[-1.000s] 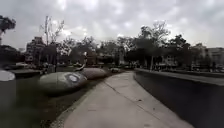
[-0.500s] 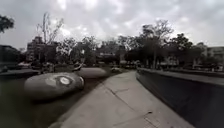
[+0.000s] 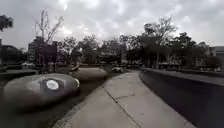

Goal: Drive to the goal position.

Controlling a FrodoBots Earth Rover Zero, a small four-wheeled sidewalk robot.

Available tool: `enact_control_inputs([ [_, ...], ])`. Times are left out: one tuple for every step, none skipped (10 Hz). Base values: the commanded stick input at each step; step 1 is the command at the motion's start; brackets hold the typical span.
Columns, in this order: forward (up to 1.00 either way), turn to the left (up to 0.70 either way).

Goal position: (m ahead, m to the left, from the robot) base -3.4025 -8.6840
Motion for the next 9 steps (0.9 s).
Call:
enact_control_inputs([
  [1.00,-0.39],
  [1.00,-0.31],
  [1.00,-0.09],
  [1.00,0.01],
  [1.00,0.01],
  [1.00,0.01],
  [1.00,0.01],
  [1.00,0.01],
  [1.00,-0.21],
])
